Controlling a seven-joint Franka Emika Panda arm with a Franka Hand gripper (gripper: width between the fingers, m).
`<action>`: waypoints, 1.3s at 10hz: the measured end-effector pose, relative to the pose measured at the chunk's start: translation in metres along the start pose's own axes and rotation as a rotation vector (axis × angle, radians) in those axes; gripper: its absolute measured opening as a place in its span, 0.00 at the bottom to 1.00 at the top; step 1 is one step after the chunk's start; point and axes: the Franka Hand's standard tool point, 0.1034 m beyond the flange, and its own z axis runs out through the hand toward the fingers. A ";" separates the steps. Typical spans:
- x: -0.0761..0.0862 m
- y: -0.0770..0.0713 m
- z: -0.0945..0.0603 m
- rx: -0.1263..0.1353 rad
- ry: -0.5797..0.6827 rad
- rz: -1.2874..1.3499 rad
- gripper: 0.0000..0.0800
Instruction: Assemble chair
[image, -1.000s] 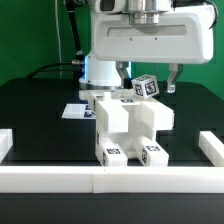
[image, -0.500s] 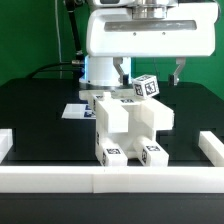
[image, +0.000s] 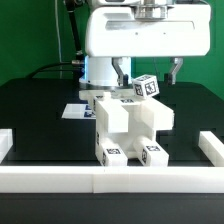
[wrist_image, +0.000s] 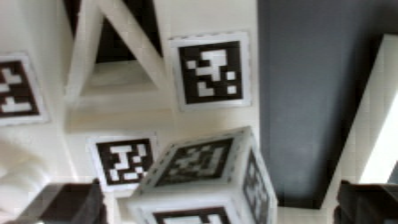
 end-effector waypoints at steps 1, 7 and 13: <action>0.000 0.000 0.000 0.000 -0.001 0.005 0.80; 0.000 0.000 0.000 0.001 0.001 0.165 0.36; 0.009 -0.005 0.002 0.000 0.009 0.752 0.36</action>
Offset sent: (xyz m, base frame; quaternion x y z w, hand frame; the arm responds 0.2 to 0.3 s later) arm 0.0000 0.0000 0.0000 0.0000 0.0000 0.0650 0.9979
